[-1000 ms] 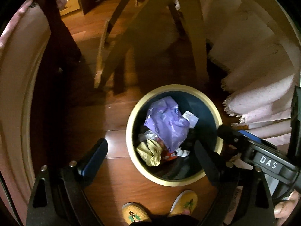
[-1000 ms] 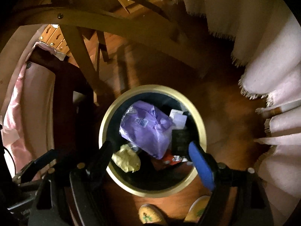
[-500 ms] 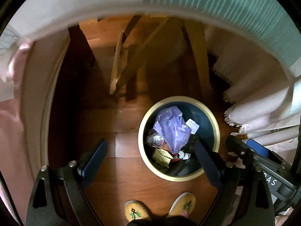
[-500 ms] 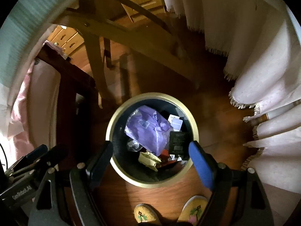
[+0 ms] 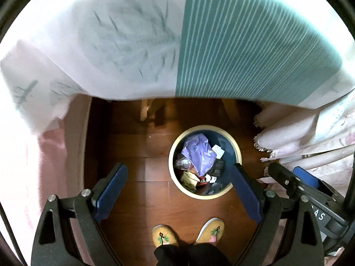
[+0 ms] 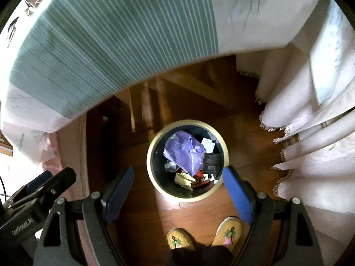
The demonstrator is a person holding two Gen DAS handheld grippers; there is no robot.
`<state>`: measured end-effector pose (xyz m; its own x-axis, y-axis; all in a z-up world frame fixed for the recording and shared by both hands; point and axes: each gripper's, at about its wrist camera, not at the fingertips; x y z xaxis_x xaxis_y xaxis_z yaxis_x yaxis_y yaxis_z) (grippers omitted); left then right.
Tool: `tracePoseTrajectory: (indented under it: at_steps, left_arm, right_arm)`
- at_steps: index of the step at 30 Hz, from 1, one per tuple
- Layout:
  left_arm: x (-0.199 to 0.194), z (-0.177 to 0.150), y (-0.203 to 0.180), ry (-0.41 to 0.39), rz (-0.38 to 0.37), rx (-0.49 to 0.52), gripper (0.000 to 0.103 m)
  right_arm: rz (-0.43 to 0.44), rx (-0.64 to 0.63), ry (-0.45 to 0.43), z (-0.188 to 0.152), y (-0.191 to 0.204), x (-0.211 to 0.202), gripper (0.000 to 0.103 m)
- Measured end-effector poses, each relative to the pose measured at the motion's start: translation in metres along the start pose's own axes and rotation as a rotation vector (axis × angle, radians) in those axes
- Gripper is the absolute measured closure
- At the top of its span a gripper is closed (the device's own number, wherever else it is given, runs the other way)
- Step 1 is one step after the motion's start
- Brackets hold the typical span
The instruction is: Collect trash
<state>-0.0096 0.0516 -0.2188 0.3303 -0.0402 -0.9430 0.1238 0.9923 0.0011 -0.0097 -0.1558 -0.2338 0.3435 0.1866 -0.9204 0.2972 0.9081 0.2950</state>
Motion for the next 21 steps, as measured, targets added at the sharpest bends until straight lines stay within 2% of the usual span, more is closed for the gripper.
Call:
tracePoseTrajectory:
  at_steps: [4,13,21]
  left_arm:
    - [-0.039,0.012,0.0,-0.02,0.004,0.013,0.01]
    - [-0.149,0.05,-0.007,-0.148,0.025,0.027,0.01]
    - [-0.221,0.069,-0.019,-0.233,0.044,0.009,0.01]
  right_arm:
    - [0.014,-0.01,-0.014,0.007,0.014,-0.039,0.02]
    - [0.052,-0.076,-0.095,0.03,0.048,-0.142,0.02]
    - [0.07,-0.128,-0.153,0.047,0.066,-0.217,0.02]
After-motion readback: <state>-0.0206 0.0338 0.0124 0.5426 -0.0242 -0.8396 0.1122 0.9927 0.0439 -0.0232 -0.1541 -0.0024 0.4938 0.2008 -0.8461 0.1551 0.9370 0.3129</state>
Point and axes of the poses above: each gripper's, at about its wrist camera, not at the fingertips, and x roughly the way its jaws point, y to its left, z to its top, and after that the axes turned 15 degrees about x, right-handed
